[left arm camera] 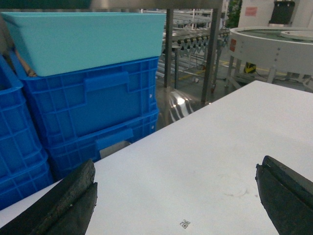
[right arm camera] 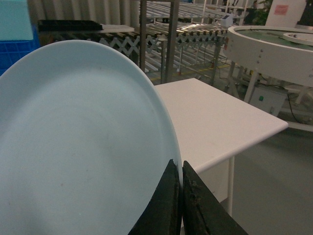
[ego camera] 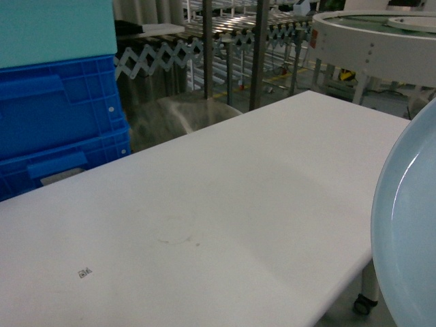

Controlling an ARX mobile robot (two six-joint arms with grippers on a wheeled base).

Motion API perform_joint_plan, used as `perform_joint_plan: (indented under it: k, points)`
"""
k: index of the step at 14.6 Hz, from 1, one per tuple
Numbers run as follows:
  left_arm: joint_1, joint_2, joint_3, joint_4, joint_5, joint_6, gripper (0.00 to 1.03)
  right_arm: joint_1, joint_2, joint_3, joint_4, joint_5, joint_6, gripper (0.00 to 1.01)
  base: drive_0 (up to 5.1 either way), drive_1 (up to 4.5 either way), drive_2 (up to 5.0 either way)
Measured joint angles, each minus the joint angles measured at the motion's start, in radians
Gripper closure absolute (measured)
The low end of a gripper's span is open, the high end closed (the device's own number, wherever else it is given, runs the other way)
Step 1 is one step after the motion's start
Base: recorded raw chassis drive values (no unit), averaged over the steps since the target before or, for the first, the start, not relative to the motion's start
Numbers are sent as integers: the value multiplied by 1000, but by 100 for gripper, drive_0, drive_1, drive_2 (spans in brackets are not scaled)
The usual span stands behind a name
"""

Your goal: Place blue tray on left shelf second layer neatly

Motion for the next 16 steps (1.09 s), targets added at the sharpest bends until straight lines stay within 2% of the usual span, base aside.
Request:
perform_joint_plan:
  k: [16]
  points:
    - [0, 0, 0, 0, 0, 0, 5, 0, 0, 0, 0, 0, 0, 99, -163, -163, -163]
